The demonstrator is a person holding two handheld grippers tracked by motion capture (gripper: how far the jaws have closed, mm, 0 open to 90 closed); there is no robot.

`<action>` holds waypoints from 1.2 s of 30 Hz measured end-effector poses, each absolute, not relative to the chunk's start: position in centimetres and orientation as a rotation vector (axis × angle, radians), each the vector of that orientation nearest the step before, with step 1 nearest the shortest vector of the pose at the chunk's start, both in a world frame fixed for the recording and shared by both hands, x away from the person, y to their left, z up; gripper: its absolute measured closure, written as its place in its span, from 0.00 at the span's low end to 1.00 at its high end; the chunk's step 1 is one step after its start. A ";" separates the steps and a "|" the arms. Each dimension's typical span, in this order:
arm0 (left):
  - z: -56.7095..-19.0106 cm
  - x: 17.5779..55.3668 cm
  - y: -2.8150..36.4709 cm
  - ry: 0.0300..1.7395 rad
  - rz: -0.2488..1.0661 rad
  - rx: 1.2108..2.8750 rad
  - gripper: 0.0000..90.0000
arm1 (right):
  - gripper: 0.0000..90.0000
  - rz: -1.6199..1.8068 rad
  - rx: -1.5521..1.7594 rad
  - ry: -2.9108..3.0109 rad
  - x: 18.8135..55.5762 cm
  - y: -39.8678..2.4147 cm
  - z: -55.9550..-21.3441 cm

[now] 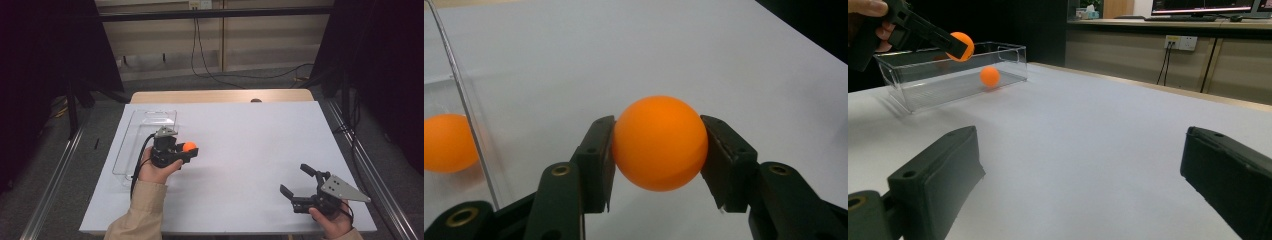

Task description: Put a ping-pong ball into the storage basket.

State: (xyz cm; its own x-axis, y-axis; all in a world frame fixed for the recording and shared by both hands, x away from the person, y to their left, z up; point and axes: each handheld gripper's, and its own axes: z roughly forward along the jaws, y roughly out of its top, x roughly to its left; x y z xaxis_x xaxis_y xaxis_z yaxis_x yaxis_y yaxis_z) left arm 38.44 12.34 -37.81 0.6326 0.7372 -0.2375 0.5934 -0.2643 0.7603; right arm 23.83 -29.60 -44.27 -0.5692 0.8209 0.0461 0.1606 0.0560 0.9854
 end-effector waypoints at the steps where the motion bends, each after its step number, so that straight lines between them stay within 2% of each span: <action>1: -37.8 38.5 12.3 1.049 0.203 1.963 0.56 | 0.03 1.554 0.982 1.789 23.8 -29.6 -44.3; 36: -37.2 38.5 13.3 1.056 0.220 1.959 0.56 | 0.03 1.551 0.984 1.785 23.7 -29.7 -44.3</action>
